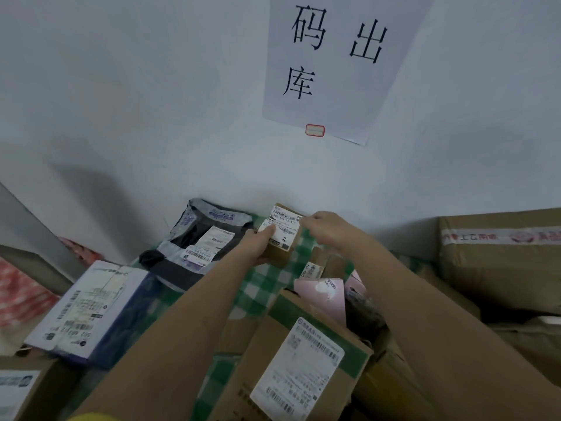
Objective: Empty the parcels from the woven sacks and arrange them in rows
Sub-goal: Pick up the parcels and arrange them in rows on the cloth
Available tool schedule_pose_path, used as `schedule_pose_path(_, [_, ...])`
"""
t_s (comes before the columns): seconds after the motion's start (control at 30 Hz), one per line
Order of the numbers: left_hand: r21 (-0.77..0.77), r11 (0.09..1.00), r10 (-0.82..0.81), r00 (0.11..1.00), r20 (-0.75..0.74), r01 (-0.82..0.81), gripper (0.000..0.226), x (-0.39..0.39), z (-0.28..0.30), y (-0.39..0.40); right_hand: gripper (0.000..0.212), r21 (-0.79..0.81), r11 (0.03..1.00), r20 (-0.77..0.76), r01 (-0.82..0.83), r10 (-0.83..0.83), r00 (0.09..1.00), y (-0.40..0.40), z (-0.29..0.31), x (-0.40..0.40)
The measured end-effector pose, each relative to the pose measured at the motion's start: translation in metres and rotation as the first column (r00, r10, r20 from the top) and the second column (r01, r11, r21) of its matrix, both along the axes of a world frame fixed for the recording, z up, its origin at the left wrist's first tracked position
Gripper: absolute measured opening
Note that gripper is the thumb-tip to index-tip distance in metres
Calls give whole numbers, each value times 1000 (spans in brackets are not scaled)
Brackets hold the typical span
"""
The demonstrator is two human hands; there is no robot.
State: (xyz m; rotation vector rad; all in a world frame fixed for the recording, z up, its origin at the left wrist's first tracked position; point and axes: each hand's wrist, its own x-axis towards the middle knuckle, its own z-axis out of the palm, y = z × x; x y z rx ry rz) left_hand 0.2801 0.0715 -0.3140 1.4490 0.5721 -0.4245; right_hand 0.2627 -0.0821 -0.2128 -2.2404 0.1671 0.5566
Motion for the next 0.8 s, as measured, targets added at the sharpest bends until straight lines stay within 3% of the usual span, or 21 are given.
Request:
schedule_pose_path(0.07, [43,999,12,999,-38,-11,85,9,-13,-9,26,3,1000,4,-11,11,1000,-2,-5,1])
schedule_pose_path(0.13, [302,952,-45,998,-51,58,86,6,-14,-14,26,-5,999,3,-41,41,999,-2,-8,0])
schedule_pose_path(0.2, [641,749,-209,978,-11,167,67,-1,-14,-19,30,-31,997,-1,-71,71,998,-3,-13,1])
schedule_pose_path(0.27, [790,579,-371,928,36,201,66,-5,-13,-22,31,-52,996,1,-78,78,997,-4,-16,1])
schedule_pose_path(0.33, [828,510,-483,874,51,234,74,-2,-16,-26,29,-66,994,8,-86,86,996,-5,-18,3])
schedule_pose_path(0.43, [891,382,-515,857,-15,245,91,6,-24,-33,29,-103,989,29,-106,110,994,-7,-18,2])
schedule_pose_path(0.5, [950,237,-521,852,-50,201,90,7,-26,-36,29,-124,987,42,-102,108,993,-10,-19,2])
schedule_pose_path(0.57, [977,154,-517,854,-46,146,80,7,-28,-33,29,-144,985,43,-91,98,994,-12,-21,3])
schedule_pose_path(0.67, [981,162,-459,888,-22,108,78,8,-26,-29,29,-155,983,24,-98,103,994,-12,-22,3])
schedule_pose_path(0.8, [974,188,-410,911,-40,127,92,9,-27,-19,29,-145,983,11,-109,111,994,-10,-27,3])
